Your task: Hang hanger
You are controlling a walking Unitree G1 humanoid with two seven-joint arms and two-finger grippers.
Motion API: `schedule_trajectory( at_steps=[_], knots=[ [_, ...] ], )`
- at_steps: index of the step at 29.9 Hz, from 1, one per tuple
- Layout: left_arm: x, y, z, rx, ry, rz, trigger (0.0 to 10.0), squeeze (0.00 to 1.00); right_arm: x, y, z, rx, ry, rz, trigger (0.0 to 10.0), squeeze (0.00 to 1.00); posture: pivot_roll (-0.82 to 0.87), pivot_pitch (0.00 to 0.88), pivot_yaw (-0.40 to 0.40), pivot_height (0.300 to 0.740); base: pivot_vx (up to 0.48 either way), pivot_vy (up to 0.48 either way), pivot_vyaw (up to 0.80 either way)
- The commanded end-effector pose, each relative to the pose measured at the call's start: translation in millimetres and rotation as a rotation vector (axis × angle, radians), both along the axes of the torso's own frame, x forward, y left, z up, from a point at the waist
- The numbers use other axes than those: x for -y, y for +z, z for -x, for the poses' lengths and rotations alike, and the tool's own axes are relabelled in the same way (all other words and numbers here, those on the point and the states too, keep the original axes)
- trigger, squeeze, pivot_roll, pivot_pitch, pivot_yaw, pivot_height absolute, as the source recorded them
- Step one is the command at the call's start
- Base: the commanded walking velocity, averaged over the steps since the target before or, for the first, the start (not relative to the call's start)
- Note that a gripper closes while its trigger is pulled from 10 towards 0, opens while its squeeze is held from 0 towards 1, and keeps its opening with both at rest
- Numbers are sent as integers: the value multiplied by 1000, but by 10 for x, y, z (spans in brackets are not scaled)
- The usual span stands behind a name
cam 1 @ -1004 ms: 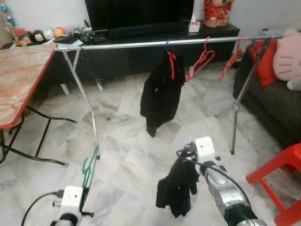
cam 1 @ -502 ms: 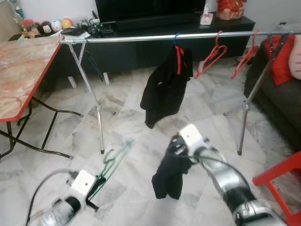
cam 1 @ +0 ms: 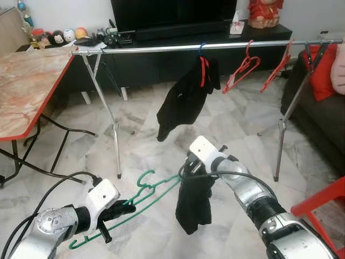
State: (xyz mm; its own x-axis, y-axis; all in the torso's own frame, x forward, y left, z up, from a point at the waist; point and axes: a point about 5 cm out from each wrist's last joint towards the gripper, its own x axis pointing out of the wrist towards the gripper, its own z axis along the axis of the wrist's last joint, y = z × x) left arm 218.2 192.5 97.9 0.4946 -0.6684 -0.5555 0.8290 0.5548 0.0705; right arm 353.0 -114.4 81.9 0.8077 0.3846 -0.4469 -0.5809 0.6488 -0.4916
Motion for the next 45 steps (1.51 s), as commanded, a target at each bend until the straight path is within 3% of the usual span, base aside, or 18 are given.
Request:
schedule_trajectory(
  at_steps=[1, 6, 13, 22, 27, 36, 45],
  knots=[
    [-18, 23, 91, -68, -54, -26, 10000, 0, -96, 96, -41, 43, 32, -2, 10000, 0, -128, 0, 74, 740, 0, 0, 0],
    [16, 99, 186, -110, -117, -17, 10000, 0, -105, 115, -56, 62, 20, -2, 10000, 0, -127, 0, 77, 740, 0, 0, 0],
    [44, 133, 115, -65, -97, -14, 10000, 0, -148, 152, -75, 74, 13, -20, 10000, 0, -120, 0, 76, 740, 0, 0, 0],
    [-35, 172, -192, 113, 141, 9, 10000, 0, -181, 195, -84, 93, 6, -39, 10000, 0, -131, 0, 76, 740, 0, 0, 0],
    [-14, 166, -248, 150, 186, 38, 10000, 0, -170, 218, -91, 103, 3, -41, 10000, 0, -132, 0, 77, 740, 0, 0, 0],
    [132, 139, -238, 72, 156, 176, 10000, 0, -154, 374, -133, 152, 4, -80, 10000, 0, -147, 0, 79, 740, 0, 0, 0],
    [195, 56, -227, 38, 155, 192, 10000, 0, -166, 557, -161, 141, 6, -181, 10000, 0, -153, 0, 72, 740, 0, 0, 0]
  ],
)
